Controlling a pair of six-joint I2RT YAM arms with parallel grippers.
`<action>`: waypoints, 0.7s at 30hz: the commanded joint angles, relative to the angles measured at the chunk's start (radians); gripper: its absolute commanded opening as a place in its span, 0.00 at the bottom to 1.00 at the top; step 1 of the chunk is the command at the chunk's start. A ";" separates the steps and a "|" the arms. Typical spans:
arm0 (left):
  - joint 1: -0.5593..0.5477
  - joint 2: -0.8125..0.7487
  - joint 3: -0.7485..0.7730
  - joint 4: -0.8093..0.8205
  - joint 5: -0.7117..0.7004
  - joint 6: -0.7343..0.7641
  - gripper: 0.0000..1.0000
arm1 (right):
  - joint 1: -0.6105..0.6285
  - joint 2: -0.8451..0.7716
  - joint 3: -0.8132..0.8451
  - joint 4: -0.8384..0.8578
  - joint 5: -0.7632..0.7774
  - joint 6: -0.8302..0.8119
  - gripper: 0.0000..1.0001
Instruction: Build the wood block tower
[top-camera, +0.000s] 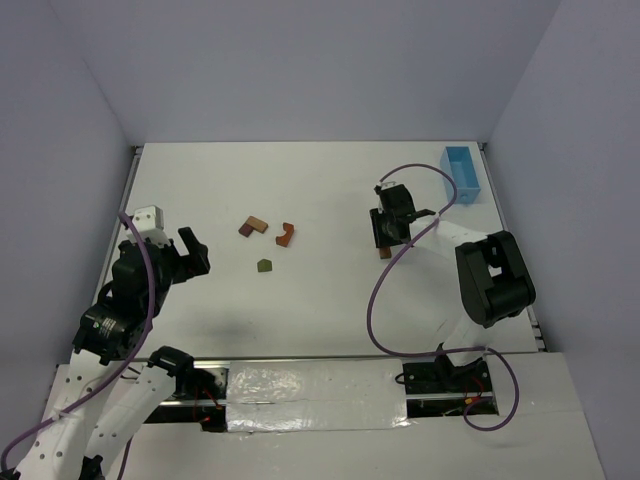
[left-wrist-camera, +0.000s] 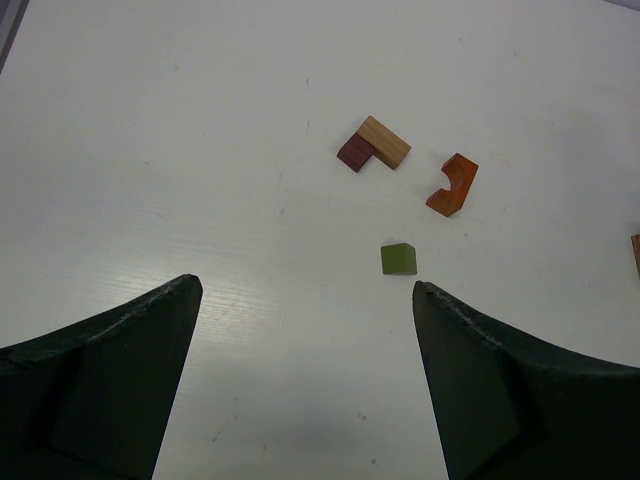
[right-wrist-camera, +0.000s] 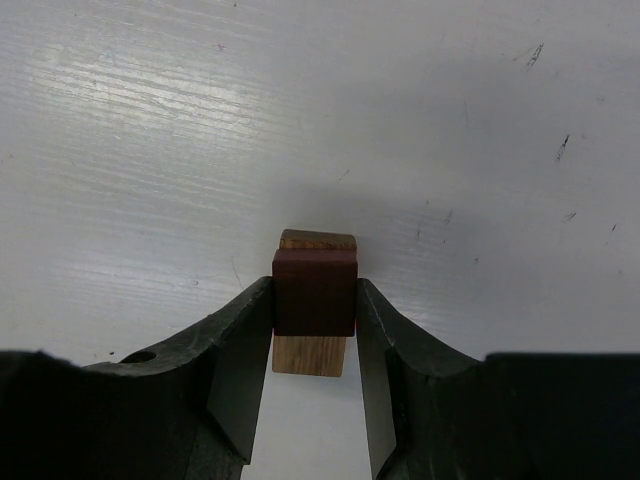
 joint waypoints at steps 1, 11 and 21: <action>-0.005 -0.003 -0.002 0.042 0.004 0.028 1.00 | -0.005 -0.011 0.031 -0.001 0.013 0.004 0.45; -0.005 -0.007 0.000 0.042 0.003 0.027 0.99 | -0.005 -0.008 0.042 -0.007 0.007 0.014 0.46; -0.005 -0.004 0.000 0.044 0.003 0.027 0.99 | -0.005 0.000 0.047 -0.013 0.023 0.021 0.48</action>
